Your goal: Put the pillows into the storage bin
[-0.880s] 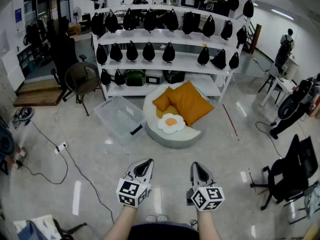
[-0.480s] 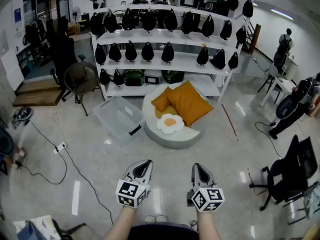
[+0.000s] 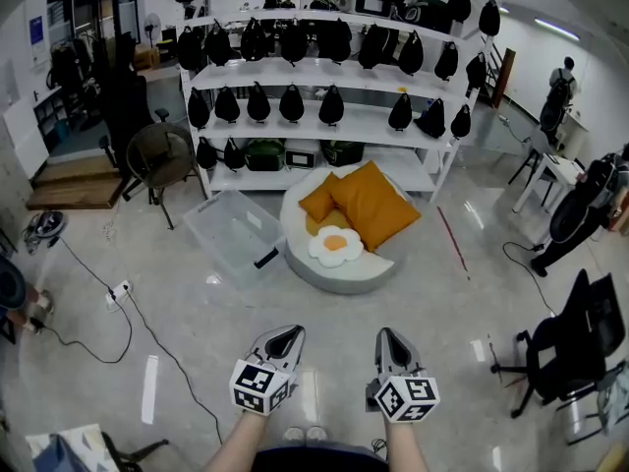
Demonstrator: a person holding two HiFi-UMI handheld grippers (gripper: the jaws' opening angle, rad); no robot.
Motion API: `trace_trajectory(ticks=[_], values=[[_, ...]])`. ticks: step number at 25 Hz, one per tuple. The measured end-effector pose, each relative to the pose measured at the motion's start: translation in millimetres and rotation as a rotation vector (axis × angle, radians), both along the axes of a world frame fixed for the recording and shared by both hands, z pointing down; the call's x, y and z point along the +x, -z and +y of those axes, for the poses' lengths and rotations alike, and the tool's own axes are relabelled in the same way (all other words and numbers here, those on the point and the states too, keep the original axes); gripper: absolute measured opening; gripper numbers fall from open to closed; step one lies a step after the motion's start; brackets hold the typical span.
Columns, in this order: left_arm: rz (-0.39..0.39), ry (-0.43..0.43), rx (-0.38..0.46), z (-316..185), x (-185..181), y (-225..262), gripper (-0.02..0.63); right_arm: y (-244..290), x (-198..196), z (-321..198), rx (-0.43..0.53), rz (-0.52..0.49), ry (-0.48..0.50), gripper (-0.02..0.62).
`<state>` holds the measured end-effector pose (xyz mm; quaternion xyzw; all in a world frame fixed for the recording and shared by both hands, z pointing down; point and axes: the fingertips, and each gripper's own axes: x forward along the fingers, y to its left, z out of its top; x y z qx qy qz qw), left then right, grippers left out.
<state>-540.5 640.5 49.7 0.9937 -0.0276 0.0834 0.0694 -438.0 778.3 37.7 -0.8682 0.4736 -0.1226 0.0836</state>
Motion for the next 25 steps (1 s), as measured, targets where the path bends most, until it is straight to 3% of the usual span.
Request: trace_trajectory(ticks=[4, 5, 9, 11, 25], values=[[0.023, -0.001, -0.023, 1.2, -4.0, 0.3, 0.025, -1.3, -2.4, 2.9, 0.021, -0.013, -0.005, 0.003], [0.033, 0.005, -0.028, 0.9, -5.0, 1.0, 0.030, -1.7, -2.7, 3.7, 0.027, -0.018, -0.003, 0.027], [0.050, 0.010, -0.045, 3.2, -9.6, -0.5, 0.156, -8.5, -6.6, 5.7, 0.044, -0.059, 0.009, 0.196], [0.047, 0.007, -0.055, 4.8, -11.8, -2.2, 0.188, -11.7, -9.3, 6.1, 0.047, -0.079, 0.008, 0.239], [0.055, -0.009, -0.070, -4.1, -33.2, 0.7, 0.206, -8.4, -32.1, 8.8, 0.055, -0.079, -0.032, 0.250]])
